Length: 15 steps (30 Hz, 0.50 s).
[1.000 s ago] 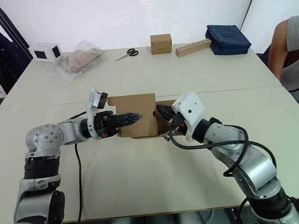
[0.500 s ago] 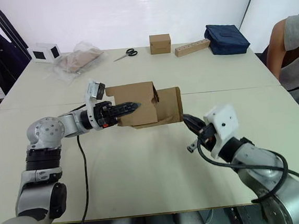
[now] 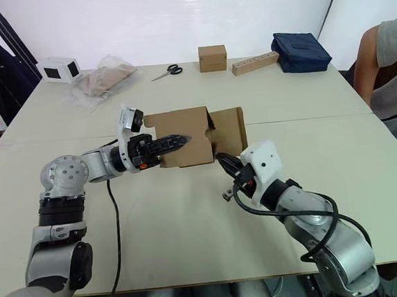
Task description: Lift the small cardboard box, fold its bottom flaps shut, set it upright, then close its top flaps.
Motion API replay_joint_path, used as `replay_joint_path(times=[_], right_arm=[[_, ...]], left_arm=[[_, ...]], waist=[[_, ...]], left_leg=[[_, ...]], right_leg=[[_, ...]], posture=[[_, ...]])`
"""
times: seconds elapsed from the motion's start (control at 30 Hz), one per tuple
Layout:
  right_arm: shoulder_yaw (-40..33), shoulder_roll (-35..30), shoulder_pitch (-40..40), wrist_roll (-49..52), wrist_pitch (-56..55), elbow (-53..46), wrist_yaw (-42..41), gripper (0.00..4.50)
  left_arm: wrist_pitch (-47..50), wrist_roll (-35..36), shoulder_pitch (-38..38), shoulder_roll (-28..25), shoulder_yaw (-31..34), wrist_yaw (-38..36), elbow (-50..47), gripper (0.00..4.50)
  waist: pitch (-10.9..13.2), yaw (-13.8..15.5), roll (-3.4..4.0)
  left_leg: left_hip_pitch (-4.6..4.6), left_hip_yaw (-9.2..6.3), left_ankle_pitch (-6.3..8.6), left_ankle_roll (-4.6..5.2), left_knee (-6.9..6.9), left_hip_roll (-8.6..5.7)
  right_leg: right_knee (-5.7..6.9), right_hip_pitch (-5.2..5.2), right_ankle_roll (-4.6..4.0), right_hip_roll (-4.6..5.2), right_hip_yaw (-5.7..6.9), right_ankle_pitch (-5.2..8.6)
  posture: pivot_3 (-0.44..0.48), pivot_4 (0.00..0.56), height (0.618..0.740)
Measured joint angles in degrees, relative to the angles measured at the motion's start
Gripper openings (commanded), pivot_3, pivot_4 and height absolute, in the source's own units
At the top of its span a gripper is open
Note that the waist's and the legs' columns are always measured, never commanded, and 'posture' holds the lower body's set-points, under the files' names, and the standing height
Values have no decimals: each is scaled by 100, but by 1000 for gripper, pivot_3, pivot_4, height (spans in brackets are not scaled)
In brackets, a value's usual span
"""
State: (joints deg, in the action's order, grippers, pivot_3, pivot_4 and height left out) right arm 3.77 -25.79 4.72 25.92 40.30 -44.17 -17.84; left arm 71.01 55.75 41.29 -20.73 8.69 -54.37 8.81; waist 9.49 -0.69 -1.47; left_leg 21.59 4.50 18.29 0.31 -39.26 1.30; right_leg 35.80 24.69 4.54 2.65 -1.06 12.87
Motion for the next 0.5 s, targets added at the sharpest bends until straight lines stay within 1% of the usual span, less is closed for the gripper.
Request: replay_joint_path(times=[0.33,0.5], right_arm=[[152,-177,243,-88,-64,180,-459,0],[-53,-290,170,-31,-59,164,-579,0]], left_arm=[[120,129,-23,65,4,175,-69,16],[114,174,-25,60,13,212,-69,16]], waist=[[0,-7,0],[0,-5,0]], left_leg=[[2,-1,1,1,0,-2],[3,0,1,1,0,-2]], right_leg=[[-5,0,0,1,0,0],[-7,0,0,2,0,0]], posture=[[0,150,740],[0,150,740]])
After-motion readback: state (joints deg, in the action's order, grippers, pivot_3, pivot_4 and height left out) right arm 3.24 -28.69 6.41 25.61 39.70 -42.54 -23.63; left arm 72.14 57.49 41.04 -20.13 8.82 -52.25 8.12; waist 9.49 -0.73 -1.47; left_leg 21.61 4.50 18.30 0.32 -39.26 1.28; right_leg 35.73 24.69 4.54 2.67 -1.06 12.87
